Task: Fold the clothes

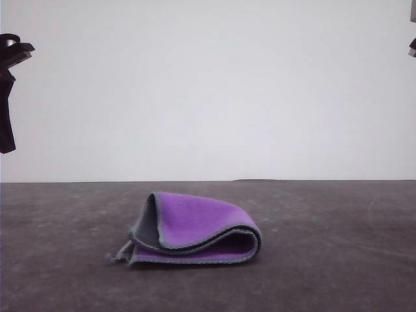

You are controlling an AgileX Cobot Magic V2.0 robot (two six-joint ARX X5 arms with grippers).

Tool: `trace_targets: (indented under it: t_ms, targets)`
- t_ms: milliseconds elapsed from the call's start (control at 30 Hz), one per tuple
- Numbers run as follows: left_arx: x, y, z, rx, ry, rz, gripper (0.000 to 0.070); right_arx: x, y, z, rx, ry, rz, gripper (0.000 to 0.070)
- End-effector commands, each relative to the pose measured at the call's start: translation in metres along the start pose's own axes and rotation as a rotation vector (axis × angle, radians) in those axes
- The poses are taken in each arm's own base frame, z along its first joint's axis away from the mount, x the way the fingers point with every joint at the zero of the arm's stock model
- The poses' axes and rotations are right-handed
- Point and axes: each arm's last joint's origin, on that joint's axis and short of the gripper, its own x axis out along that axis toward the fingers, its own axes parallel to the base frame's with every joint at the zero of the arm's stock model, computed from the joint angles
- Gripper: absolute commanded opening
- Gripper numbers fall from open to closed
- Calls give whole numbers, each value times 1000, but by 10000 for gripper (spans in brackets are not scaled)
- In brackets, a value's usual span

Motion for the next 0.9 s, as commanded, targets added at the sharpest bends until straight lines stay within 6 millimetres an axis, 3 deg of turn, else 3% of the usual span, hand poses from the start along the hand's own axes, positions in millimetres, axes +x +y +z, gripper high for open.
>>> trace_targets:
  t_ms: [0, 233, 400, 600, 867]
  targets:
    - [-1, -1, 3, 6, -8, -3, 7, -1, 0, 5, 4, -16, -3, 4]
    - [-9, -2, -1, 98, -34, 5, 10, -1, 0, 5, 4, -16, -3, 4]
    - [-22, -7, -14, 129, -253, 31, 11, -1, 0, 5, 4, -17, -3, 4]
    - [-26, -11, -56, 193, -468, 77, 11, -1, 0, 5, 3, -16, -3, 4]
    - [-16, -4, -129, 130, -594, 238, 11, -1, 0, 5, 4, -17, -3, 4]
